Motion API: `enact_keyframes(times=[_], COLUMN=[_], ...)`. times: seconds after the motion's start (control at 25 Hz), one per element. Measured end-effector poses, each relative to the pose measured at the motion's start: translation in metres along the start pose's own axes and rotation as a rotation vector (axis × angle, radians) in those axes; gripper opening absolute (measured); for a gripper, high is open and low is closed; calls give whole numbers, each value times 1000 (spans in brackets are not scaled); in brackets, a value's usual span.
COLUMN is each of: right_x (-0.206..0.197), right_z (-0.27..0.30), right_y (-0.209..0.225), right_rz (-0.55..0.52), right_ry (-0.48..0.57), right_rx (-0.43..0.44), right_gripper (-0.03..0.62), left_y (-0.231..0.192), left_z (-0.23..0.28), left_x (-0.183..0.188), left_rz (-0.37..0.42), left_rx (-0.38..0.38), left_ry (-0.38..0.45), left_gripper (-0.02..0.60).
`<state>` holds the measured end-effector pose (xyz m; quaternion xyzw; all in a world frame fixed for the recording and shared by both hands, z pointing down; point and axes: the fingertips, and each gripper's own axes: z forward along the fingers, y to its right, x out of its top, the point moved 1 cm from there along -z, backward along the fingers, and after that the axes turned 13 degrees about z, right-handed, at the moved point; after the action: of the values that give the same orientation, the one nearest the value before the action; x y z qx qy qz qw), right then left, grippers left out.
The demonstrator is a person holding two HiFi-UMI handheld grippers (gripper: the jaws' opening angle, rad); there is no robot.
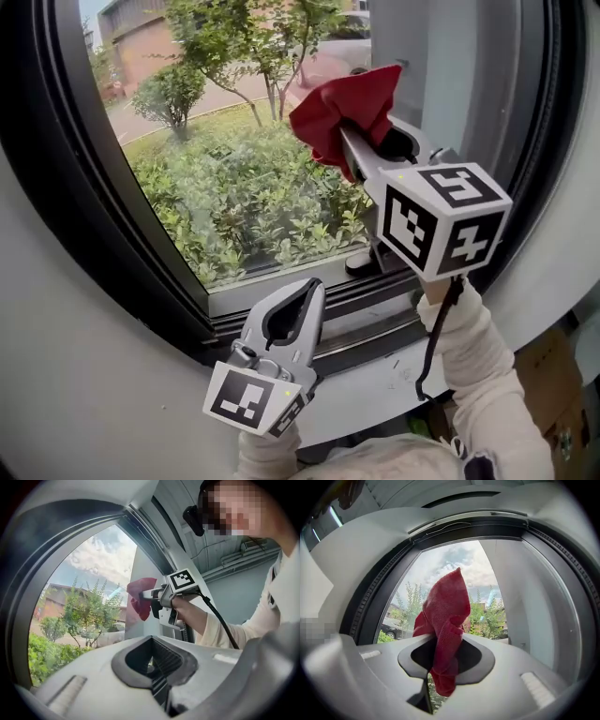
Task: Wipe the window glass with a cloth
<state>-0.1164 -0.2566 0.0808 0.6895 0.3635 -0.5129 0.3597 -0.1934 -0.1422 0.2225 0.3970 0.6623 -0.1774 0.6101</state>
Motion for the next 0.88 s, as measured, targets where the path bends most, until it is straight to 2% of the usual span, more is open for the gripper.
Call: enact_keyframes(times=[0.2, 0.32, 0.68, 0.88], right_x=[1, 5, 21, 41], right_z=[0, -4, -22, -40], right_y=[2, 19, 101, 163], right_rz=[-48, -66, -45, -42], right_ry=[13, 25, 67, 97], right_rx=[3, -3, 9, -23], right_gripper=[112, 112, 110, 112], left_y=[1, 8, 42, 67], left_z=[7, 18, 77, 119], left_x=[-10, -11, -6, 3], left_rz=[-16, -7, 42, 68], left_rx=[9, 17, 38, 30], left_ry=[2, -4, -17, -8], left_gripper=[0, 0, 0, 0])
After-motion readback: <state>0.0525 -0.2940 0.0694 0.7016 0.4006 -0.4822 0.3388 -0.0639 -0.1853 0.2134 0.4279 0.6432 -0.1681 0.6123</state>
